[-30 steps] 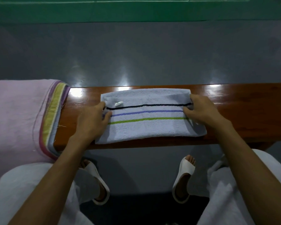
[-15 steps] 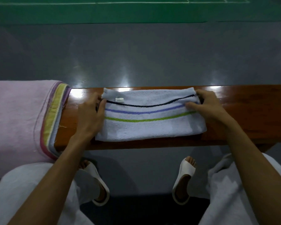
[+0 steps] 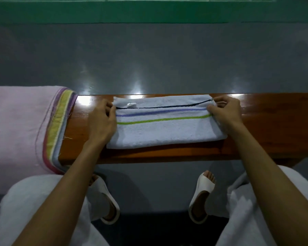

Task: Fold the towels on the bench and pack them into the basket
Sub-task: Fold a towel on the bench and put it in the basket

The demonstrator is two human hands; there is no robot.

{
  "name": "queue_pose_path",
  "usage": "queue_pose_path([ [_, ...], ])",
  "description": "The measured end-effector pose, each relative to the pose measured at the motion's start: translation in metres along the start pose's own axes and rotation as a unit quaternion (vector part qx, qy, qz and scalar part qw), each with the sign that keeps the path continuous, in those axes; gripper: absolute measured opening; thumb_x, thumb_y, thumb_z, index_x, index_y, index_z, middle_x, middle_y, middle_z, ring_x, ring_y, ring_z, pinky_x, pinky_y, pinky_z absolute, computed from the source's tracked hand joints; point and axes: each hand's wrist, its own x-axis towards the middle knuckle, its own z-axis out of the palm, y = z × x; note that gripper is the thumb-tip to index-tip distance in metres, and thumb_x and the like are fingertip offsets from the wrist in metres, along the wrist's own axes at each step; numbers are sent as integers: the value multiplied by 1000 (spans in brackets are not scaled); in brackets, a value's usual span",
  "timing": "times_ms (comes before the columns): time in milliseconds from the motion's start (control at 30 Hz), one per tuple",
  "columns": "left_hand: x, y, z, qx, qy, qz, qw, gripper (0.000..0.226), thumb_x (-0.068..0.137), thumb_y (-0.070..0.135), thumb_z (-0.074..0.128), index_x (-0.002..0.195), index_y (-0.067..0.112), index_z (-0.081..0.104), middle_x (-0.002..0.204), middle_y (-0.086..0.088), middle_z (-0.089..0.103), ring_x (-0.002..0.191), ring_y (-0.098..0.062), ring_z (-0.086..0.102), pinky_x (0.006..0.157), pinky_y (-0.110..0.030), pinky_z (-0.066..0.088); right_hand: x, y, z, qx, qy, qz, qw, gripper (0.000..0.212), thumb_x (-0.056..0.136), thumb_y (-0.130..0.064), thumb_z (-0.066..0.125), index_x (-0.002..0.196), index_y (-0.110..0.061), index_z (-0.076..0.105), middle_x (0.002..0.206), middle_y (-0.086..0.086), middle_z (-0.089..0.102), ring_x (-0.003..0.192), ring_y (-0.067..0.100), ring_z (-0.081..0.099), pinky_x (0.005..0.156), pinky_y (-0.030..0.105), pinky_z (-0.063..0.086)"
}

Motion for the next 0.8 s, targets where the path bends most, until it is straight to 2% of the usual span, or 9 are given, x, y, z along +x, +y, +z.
queue_pose_path([
  [67,-7,5,-4,22,16,-17,999,13,104,33,58,105,20,56,96,2,63,83,-12,61,62,-16,41,-4,-2,-2,-79,28,-33,996,35,84,-20,80,115,-9,68,106,0,69,94,16,66,78,28,53],
  [167,-17,13,0,86,56,20,994,28,102,40,59,117,16,56,115,-7,60,105,-22,55,82,-27,42,-13,-5,5,-189,75,-130,970,42,86,-27,77,121,-9,63,111,6,67,102,25,62,82,30,46],
  [233,-25,28,12,90,32,70,993,39,103,40,55,132,13,54,130,-10,56,118,-24,50,94,-32,42,-19,-7,22,-239,40,-212,947,56,86,-39,68,132,-9,58,129,13,63,119,33,56,99,39,46],
  [300,-36,48,29,68,-19,118,991,50,104,41,50,146,14,46,144,-10,50,133,-26,45,110,-41,41,-30,-12,42,-264,-40,-265,927,72,86,-51,58,147,-13,49,153,14,47,142,35,40,117,47,33],
  [333,-41,54,39,66,-53,133,987,56,105,44,45,153,16,39,154,-9,43,143,-26,37,118,-44,35,-38,-16,53,-284,-85,-278,914,78,88,-58,52,154,-17,41,162,11,35,151,33,28,122,50,24],
  [400,-49,55,57,119,-122,151,974,69,105,57,30,163,22,19,170,-6,20,157,-25,12,128,-47,14,-53,-16,71,-338,-158,-283,884,87,89,-72,32,162,-26,21,171,5,11,158,28,5,125,53,9],
  [500,-49,42,64,232,-172,150,946,88,95,78,5,165,25,0,173,-7,-3,159,-25,-9,128,-49,-3,-56,-4,77,-400,-186,-266,857,93,88,-84,9,164,-31,2,172,2,-6,158,24,-11,126,55,-1],
  [667,-39,24,47,254,-176,128,942,116,78,99,12,165,24,-5,171,-8,-14,158,-24,-16,127,-49,-5,-46,11,59,-422,-157,-223,865,92,87,-87,2,162,-35,-7,171,0,-15,156,24,-17,126,55,-6],
  [800,-38,16,34,261,-165,132,942,120,76,101,8,165,21,-5,172,-9,-13,158,-23,-14,128,-47,-7,-35,24,42,-433,-118,-175,876,85,92,-79,1,163,-32,-5,171,2,-13,157,23,-16,126,56,-1],
])
